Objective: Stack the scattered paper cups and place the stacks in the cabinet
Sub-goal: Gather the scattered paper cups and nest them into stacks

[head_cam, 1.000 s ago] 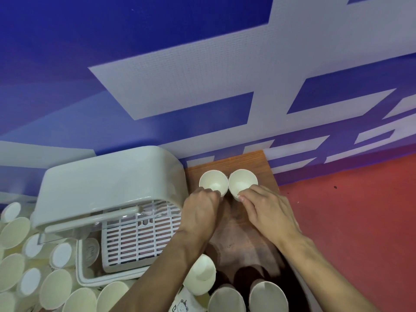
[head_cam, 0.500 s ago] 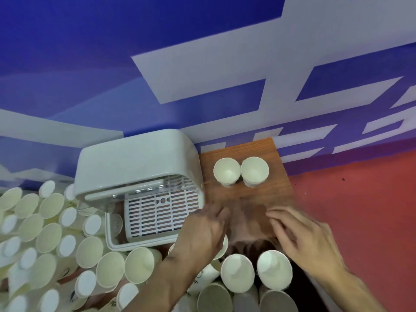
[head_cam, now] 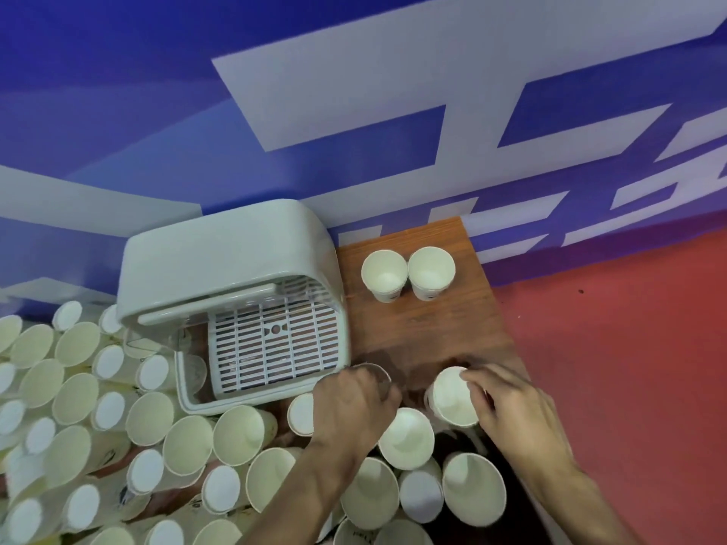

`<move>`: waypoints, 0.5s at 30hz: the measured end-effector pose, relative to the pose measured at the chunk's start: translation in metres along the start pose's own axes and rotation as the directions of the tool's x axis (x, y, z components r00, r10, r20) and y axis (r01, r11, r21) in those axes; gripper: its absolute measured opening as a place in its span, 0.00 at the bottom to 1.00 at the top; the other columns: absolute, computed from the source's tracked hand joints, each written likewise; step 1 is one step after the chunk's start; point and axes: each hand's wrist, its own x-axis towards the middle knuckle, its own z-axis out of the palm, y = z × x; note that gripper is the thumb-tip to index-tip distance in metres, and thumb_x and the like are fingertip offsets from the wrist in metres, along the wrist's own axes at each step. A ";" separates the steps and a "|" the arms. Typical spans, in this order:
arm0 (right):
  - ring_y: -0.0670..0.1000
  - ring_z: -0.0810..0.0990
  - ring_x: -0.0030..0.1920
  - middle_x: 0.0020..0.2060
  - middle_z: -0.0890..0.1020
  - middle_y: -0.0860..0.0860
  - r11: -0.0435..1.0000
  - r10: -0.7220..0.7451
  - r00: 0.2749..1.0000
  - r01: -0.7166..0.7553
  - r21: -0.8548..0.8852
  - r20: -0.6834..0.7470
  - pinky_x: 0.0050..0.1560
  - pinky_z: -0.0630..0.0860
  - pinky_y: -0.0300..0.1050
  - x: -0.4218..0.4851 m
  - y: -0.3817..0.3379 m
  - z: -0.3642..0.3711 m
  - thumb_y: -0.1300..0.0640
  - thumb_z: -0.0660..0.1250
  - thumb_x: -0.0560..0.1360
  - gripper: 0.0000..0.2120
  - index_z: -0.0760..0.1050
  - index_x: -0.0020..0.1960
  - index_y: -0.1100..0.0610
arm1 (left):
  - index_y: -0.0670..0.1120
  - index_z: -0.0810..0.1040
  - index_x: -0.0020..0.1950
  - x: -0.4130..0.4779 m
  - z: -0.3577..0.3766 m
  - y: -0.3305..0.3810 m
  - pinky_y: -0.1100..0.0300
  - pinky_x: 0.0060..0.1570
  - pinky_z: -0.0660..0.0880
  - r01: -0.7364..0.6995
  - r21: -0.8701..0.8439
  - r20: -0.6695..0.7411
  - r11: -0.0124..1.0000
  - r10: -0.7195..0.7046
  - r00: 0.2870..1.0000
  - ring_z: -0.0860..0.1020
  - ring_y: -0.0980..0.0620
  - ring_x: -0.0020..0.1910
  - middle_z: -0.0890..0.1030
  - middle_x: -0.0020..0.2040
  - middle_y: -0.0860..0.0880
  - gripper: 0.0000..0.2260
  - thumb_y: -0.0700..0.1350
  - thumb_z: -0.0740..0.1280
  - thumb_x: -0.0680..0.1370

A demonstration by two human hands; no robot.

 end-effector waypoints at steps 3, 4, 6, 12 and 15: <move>0.50 0.83 0.47 0.50 0.83 0.39 0.998 0.058 0.998 -0.057 0.030 -0.023 0.39 0.73 0.42 0.012 -0.006 -0.002 0.56 0.71 0.76 0.07 0.82 0.52 0.47 | 0.50 0.77 0.43 0.002 0.000 0.004 0.59 0.34 0.66 -0.051 0.036 -0.027 0.998 0.052 0.998 0.80 0.47 0.38 0.81 0.37 0.49 0.14 0.57 0.59 0.77; 0.49 0.83 0.49 0.50 0.82 0.39 0.998 0.062 0.998 -0.062 0.026 0.009 0.40 0.70 0.41 0.016 -0.008 -0.003 0.51 0.69 0.78 0.06 0.82 0.54 0.46 | 0.50 0.77 0.41 0.002 -0.002 0.006 0.59 0.32 0.65 -0.048 0.038 -0.026 0.998 0.049 0.998 0.80 0.47 0.35 0.80 0.35 0.48 0.13 0.56 0.61 0.76; 0.45 0.79 0.56 0.56 0.79 0.37 0.999 0.044 0.987 -0.045 0.003 0.152 0.45 0.68 0.39 0.017 -0.010 -0.003 0.41 0.65 0.79 0.13 0.80 0.59 0.44 | 0.49 0.76 0.33 0.001 -0.006 0.011 0.61 0.28 0.61 -0.081 0.059 0.004 0.995 0.081 0.997 0.76 0.47 0.25 0.77 0.27 0.48 0.11 0.53 0.69 0.71; 0.47 0.73 0.65 0.73 0.70 0.42 0.996 -0.087 0.976 0.089 -0.001 0.197 0.56 0.76 0.45 0.009 -0.006 -0.003 0.46 0.68 0.70 0.19 0.79 0.61 0.45 | 0.50 0.74 0.28 0.007 0.005 0.018 0.64 0.24 0.55 -0.186 0.055 -0.009 0.981 0.187 0.982 0.71 0.48 0.19 0.71 0.24 0.52 0.12 0.43 0.78 0.58; 0.46 0.74 0.58 0.72 0.72 0.43 0.980 -0.194 0.953 0.198 0.005 0.231 0.51 0.73 0.39 0.013 -0.010 -0.010 0.51 0.66 0.64 0.21 0.80 0.57 0.45 | 0.51 0.76 0.28 0.012 0.012 0.013 0.64 0.24 0.57 -0.156 0.066 0.016 0.986 0.156 0.988 0.72 0.50 0.21 0.72 0.25 0.52 0.11 0.43 0.78 0.59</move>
